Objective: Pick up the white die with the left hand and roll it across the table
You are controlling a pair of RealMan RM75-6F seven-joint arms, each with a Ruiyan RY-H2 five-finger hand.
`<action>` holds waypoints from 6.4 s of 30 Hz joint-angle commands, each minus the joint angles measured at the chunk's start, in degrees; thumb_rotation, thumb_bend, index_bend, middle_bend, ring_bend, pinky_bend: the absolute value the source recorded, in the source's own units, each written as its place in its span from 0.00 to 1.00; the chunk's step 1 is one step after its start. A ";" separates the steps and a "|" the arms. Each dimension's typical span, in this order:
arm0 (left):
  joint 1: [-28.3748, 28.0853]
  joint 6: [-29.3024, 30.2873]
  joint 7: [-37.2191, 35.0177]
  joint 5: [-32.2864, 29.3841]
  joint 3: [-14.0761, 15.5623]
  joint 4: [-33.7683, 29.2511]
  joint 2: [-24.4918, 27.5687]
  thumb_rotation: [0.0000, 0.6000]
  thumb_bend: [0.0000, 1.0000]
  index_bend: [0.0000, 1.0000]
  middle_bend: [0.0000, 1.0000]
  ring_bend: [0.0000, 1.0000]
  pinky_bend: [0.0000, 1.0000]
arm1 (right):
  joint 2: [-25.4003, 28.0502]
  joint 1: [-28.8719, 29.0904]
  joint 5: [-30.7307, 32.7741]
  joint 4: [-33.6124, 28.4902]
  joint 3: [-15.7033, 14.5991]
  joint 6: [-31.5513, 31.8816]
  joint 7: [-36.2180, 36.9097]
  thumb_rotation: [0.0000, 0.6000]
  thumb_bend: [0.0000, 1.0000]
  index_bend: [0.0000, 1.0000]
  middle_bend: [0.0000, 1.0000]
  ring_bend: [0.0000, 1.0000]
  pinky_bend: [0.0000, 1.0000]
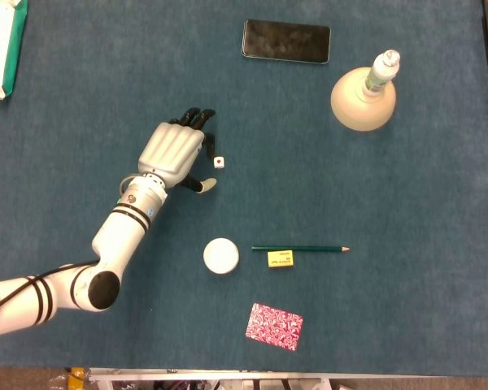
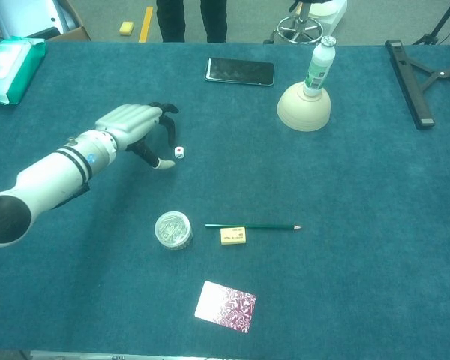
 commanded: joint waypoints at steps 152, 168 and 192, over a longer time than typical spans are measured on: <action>21.57 36.79 -9.74 17.17 6.42 -28.68 22.88 0.82 0.20 0.43 0.12 0.05 0.27 | -2.03 -1.23 1.41 2.34 -0.53 -1.29 1.66 1.00 0.00 0.29 0.34 0.37 0.57; 23.21 34.96 -15.33 22.90 7.26 -22.48 19.73 1.00 0.20 0.47 0.14 0.06 0.27 | -2.53 -1.51 1.30 2.54 -0.64 -1.03 1.76 1.00 0.00 0.29 0.34 0.37 0.57; 30.79 43.09 -25.74 33.27 10.31 -5.30 26.81 1.00 0.20 0.46 0.30 0.21 0.38 | 2.84 -3.58 0.41 -6.99 -1.62 3.44 -5.10 1.00 0.00 0.29 0.34 0.37 0.57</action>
